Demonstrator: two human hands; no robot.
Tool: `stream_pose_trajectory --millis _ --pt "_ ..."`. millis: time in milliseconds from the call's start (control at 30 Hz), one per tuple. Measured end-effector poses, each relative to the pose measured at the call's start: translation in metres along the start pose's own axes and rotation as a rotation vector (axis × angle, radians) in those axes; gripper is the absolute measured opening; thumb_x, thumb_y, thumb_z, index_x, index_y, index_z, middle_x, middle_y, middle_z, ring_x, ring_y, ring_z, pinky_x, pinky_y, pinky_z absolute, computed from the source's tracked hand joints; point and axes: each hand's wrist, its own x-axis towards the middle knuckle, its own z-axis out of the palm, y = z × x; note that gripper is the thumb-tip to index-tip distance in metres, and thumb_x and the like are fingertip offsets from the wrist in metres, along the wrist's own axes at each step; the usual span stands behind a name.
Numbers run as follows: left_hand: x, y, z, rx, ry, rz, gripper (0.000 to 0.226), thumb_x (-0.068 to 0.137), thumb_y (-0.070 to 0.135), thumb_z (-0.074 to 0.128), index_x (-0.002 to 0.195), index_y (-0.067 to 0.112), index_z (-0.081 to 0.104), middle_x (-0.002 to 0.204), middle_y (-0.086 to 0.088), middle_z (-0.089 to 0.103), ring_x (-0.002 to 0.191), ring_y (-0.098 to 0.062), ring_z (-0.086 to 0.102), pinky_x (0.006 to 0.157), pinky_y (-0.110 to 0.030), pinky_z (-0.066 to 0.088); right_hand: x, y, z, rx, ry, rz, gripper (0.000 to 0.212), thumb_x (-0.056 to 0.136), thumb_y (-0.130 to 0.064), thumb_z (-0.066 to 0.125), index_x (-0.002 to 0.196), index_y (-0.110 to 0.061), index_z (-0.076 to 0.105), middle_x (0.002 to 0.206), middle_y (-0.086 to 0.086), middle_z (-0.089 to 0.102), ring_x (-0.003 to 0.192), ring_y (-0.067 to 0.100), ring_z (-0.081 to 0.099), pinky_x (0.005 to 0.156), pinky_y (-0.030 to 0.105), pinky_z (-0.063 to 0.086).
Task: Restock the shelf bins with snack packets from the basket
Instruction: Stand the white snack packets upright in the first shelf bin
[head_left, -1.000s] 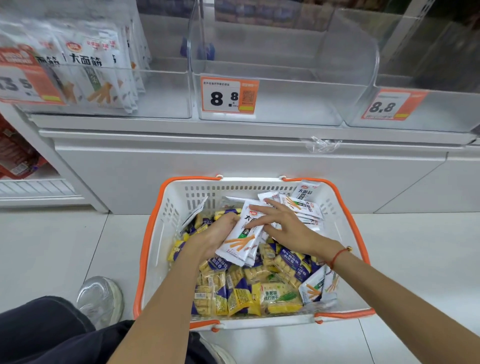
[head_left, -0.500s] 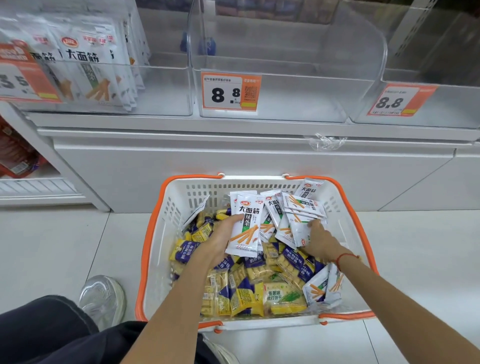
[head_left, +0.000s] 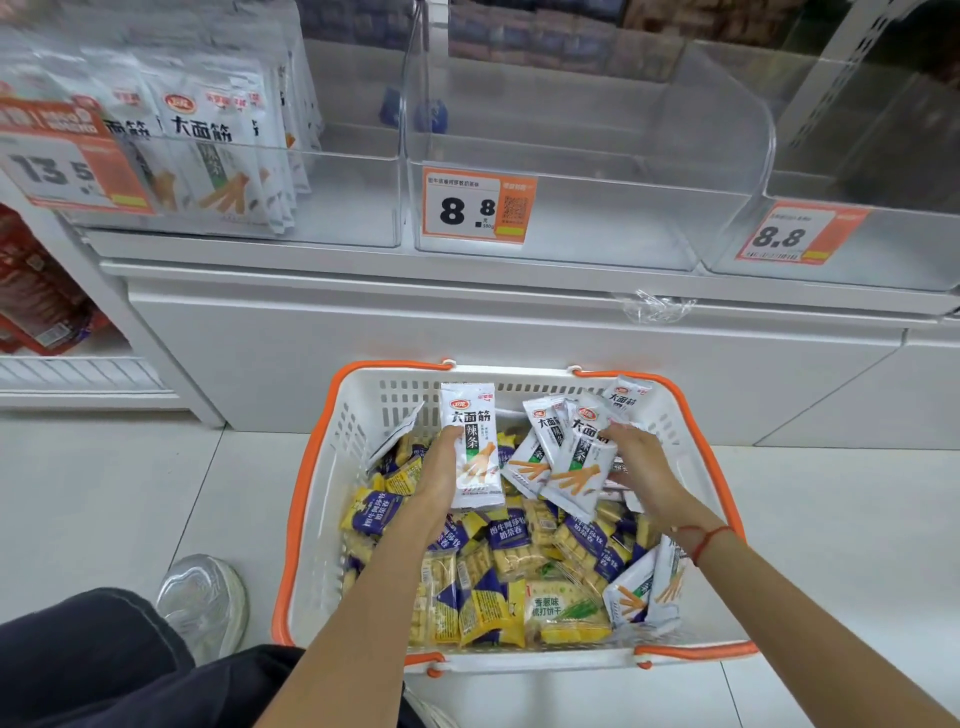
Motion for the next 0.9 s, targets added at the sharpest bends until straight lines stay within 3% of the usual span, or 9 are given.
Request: stream_pose_trajectory --millis 67,133,200,333,433,533,667,767,900 --pt "-0.004 0.004 -0.004 -0.006 0.02 0.013 0.033 0.099 0.039 0.035 0.121 0.022 0.051 0.131 -0.012 0.055 0.118 -0.031 0.052 0.1 -0.042 0.041 -0.008 -0.013 0.009 0.357 -0.105 0.143 0.012 0.095 -0.014 0.047 0.086 -0.014 0.054 0.084 0.004 0.057 0.074 0.017 0.054 0.066 0.029 0.047" --pt "-0.005 0.005 -0.008 0.005 0.031 0.027 0.037 0.099 0.039 0.033 0.125 0.019 0.051 0.129 -0.012 0.055 0.118 -0.032 0.052 0.101 -0.04 0.039 -0.012 -0.019 0.017 0.435 -0.19 0.174 0.006 0.093 -0.012 0.047 0.092 -0.012 0.054 0.079 0.005 0.056 0.069 0.016 0.054 0.057 0.025 0.049" --pt "-0.01 0.008 -0.011 0.029 0.031 0.025 0.043 0.096 0.044 0.034 0.125 0.018 0.052 0.129 -0.013 0.056 0.116 -0.031 0.053 0.096 -0.039 0.039 -0.015 -0.026 0.027 0.401 -0.23 0.149 0.008 0.093 -0.012 0.048 0.096 -0.01 0.055 0.078 0.005 0.056 0.067 0.016 0.053 0.057 0.025 0.047" --pt "0.012 -0.005 -0.013 0.091 -0.055 -0.002 0.093 0.053 0.069 0.043 0.137 0.03 0.044 0.146 -0.012 0.043 0.131 -0.034 0.042 0.106 -0.058 0.033 -0.016 -0.047 0.048 0.217 -0.194 0.083 0.018 0.09 -0.017 0.06 0.103 -0.005 0.064 0.086 0.011 0.069 0.073 0.025 0.064 0.07 0.036 0.053" --pt "0.013 -0.002 -0.008 0.055 -0.097 0.018 0.094 0.048 0.068 0.044 0.134 0.028 0.045 0.146 -0.013 0.042 0.131 -0.035 0.042 0.106 -0.059 0.033 -0.017 -0.054 0.064 0.1 -0.104 -0.015 0.015 0.085 -0.025 0.07 0.09 -0.011 0.068 0.09 0.013 0.072 0.087 0.033 0.067 0.086 0.045 0.054" --pt "0.012 0.008 -0.004 -0.021 -0.08 0.021 0.093 0.051 0.069 0.043 0.135 0.027 0.047 0.146 -0.011 0.042 0.13 -0.033 0.044 0.107 -0.056 0.033 -0.027 -0.063 0.083 0.015 0.055 -0.141 0.025 0.082 -0.032 0.072 0.083 -0.008 0.068 0.07 0.004 0.066 0.067 0.017 0.061 0.067 0.025 0.049" --pt "-0.019 0.04 -0.002 -0.141 -0.083 0.142 0.09 0.062 0.083 0.048 0.136 0.032 0.05 0.147 -0.006 0.043 0.132 -0.027 0.044 0.111 -0.05 0.031 -0.038 -0.082 0.107 0.019 0.158 -0.263 0.031 0.081 -0.043 0.07 0.082 -0.012 0.068 0.068 0.007 0.067 0.053 0.016 0.054 0.056 0.026 0.043" --pt "-0.066 0.077 -0.004 -0.134 -0.064 0.274 0.056 0.097 0.052 0.037 0.145 0.023 0.037 0.15 -0.002 0.034 0.138 -0.018 0.033 0.105 -0.026 0.028 -0.042 -0.103 0.125 0.049 0.186 -0.351 0.028 0.085 -0.041 0.067 0.082 -0.014 0.063 0.072 0.006 0.06 0.062 0.018 0.053 0.06 0.029 0.043" --pt "-0.074 0.107 -0.017 -0.089 0.005 0.404 0.045 0.1 0.038 0.039 0.14 0.016 0.043 0.14 -0.004 0.046 0.125 -0.016 0.045 0.09 -0.021 0.036 -0.052 -0.136 0.139 0.023 0.103 -0.431 0.031 0.094 -0.041 0.052 0.105 -0.012 0.048 0.082 0.004 0.058 0.075 0.021 0.058 0.074 0.037 0.049"
